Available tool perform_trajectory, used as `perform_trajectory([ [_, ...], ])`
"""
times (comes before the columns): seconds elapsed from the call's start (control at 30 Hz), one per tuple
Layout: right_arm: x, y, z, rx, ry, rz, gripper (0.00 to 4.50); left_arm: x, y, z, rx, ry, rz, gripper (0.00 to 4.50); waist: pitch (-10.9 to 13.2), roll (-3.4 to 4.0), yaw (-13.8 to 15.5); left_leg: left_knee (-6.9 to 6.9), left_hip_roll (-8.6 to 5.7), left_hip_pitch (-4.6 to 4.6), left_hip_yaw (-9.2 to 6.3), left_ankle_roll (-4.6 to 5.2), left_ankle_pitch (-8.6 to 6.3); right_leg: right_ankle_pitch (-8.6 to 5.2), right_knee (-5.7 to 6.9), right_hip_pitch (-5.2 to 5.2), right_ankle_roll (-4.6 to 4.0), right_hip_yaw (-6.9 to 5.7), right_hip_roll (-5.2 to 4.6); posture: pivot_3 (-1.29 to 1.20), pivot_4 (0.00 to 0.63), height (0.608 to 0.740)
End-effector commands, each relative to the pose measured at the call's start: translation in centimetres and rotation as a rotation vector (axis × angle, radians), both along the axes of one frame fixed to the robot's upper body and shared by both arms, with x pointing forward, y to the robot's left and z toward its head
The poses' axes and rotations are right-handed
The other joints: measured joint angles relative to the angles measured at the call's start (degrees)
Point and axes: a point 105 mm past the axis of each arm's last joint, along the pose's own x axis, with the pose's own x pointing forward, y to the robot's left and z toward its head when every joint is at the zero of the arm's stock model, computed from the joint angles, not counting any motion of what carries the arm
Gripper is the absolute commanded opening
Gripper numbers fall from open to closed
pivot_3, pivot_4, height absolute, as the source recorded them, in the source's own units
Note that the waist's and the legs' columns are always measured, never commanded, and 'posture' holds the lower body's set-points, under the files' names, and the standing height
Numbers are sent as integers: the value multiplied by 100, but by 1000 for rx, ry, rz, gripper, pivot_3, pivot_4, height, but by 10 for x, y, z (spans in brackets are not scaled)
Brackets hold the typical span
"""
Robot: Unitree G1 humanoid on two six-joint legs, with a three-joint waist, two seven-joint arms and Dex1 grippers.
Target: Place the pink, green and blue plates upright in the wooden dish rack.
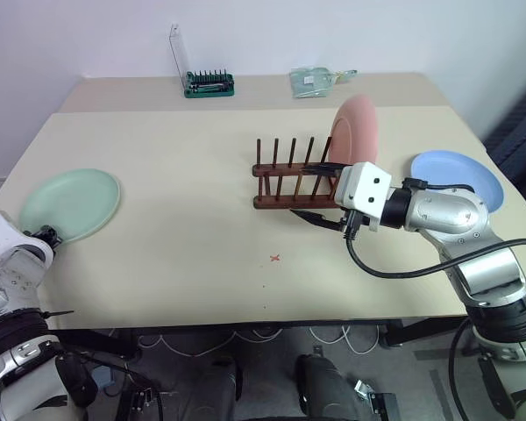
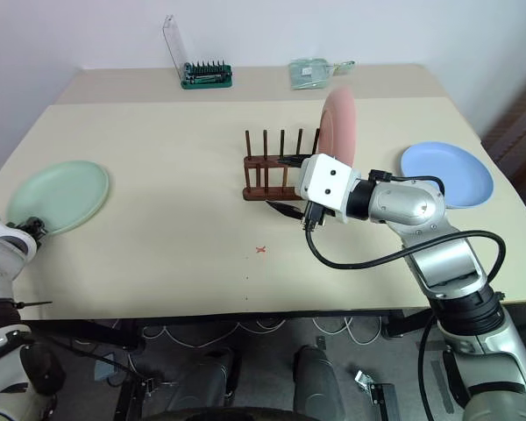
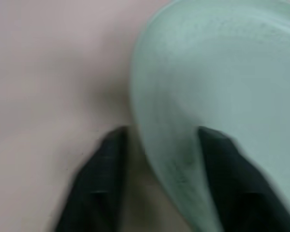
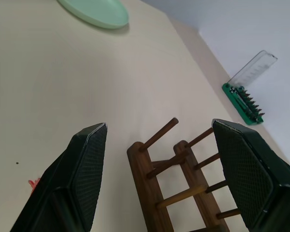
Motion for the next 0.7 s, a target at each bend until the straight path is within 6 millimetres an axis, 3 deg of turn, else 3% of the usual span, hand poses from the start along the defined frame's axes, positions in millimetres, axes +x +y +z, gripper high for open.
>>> perform_trajectory([
  [0.03,1,1,12,7,-77,-16,3546,24,-20,49,59,-243,-75,160,0,-2,19,1,0,0,0,0,0,0,-1,1,0,0,0,0,150,740],
  [0.1,9,4,13,-1,-124,-46,3546,41,-53,80,142,-369,-185,73,-2,-5,45,3,-1,-1,-1,-1,0,0,-5,5,0,-1,-2,0,150,740],
  [0.17,13,8,11,-12,-151,-51,3546,48,-73,95,203,-420,-237,73,-1,-5,50,4,-3,-1,1,-2,1,1,-6,6,-1,0,-3,0,150,740],
  [0.23,13,15,12,-16,-185,-34,3546,53,-90,111,269,-469,-260,73,-1,-7,14,2,-2,-2,2,-3,1,1,-6,4,-1,0,-3,0,150,740],
  [0.37,19,38,23,-15,-323,-20,3546,59,-153,159,420,-643,-409,73,0,-7,-49,-2,0,-2,8,-15,8,2,-1,-6,-2,3,-2,0,150,740],
  [0.47,26,51,23,-66,-423,-16,3546,57,-191,178,468,-721,-509,73,0,-7,-39,-4,0,-2,9,-34,19,2,-1,-7,-3,4,-1,0,150,740],
  [0.7,42,60,8,-171,-533,-36,3546,49,-246,207,354,-851,-617,73,1,-9,-19,-1,-2,-3,8,-33,20,2,-5,-3,-2,4,-1,0,150,740],
])
